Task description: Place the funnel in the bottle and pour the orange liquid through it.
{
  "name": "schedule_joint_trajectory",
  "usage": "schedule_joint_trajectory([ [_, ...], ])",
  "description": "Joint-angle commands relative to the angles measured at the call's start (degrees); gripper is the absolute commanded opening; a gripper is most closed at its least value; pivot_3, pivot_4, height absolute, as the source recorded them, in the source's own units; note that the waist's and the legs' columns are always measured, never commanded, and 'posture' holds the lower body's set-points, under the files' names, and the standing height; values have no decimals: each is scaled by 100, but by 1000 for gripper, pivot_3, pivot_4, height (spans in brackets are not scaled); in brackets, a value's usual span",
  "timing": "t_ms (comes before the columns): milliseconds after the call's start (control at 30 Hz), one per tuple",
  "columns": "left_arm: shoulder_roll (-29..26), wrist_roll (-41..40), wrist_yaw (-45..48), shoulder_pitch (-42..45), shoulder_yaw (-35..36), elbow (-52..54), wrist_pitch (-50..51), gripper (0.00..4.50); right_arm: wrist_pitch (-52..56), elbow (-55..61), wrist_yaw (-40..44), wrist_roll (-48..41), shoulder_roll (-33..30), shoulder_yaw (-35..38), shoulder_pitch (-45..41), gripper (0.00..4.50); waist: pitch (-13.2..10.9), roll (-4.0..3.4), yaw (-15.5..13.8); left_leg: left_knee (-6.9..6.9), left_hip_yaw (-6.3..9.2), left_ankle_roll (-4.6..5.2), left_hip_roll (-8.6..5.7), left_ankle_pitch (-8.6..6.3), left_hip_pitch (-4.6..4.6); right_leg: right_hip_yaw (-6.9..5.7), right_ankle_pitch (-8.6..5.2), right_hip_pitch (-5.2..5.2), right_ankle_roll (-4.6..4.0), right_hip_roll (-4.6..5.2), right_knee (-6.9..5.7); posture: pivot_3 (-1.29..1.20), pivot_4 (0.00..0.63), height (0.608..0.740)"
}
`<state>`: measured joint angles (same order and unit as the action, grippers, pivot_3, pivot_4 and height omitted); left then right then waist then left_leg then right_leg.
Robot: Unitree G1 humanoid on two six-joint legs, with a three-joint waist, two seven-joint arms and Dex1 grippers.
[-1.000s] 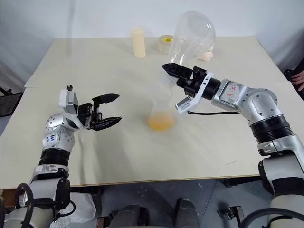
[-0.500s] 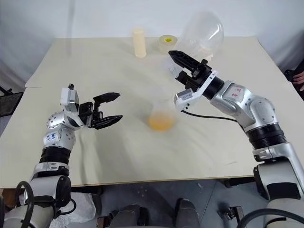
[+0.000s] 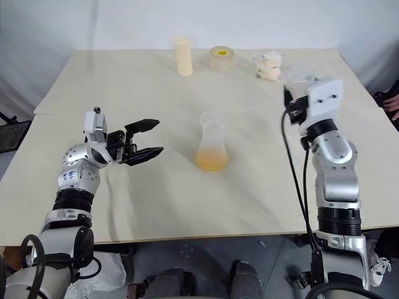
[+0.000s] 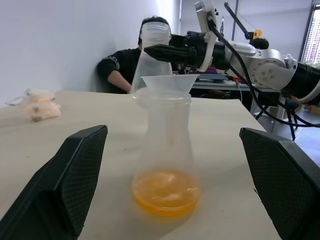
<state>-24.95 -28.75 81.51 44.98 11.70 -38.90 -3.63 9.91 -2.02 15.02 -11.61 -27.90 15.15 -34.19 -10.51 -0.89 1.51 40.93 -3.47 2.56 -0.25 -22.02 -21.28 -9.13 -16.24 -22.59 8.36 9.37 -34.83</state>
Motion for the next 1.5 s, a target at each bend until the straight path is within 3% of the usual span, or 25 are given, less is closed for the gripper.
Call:
schedule_joint_trajectory([
  [33,-12,-30,-103,156,26,123,109,4500,368,198,-97,-576,65,594,194,2438,0,0,-4,0,0,0,1,0,0,1,0,0,0,0,0,0,150,740],
  [300,39,-73,-402,98,21,314,368,4500,451,116,-188,-766,162,774,479,2438,-1,-2,6,-2,-10,0,-4,0,3,4,0,-3,0,0,0,0,150,740],
  [500,12,-90,-554,-25,34,512,468,4500,500,254,-142,-953,181,770,574,4322,-1,-2,-1,-1,-7,0,-4,0,3,6,0,-3,0,2,0,0,150,740],
  [533,7,-85,-583,-39,33,540,493,4500,501,268,-142,-973,176,766,581,4466,-1,-2,2,-1,-8,0,-5,0,3,6,0,-3,0,2,0,0,150,740],
  [1100,-216,184,-1298,-255,-195,1119,1362,4500,322,54,-118,-983,-212,922,317,4466,-1,-2,-7,-1,-7,0,-5,0,3,7,0,-2,0,2,0,0,150,740],
  [1233,-418,797,-1536,-273,-518,1121,1085,4500,219,-123,5,-996,-419,974,46,4466,-1,-2,5,-2,-10,0,-7,0,4,6,0,-3,0,2,1,0,150,740],
  [1500,-298,101,-1402,-268,-196,1327,1687,4500,642,176,922,-1509,-849,759,-331,4466,-1,-2,-7,-1,-9,0,-3,0,3,7,0,-2,0,3,0,0,150,740],
])
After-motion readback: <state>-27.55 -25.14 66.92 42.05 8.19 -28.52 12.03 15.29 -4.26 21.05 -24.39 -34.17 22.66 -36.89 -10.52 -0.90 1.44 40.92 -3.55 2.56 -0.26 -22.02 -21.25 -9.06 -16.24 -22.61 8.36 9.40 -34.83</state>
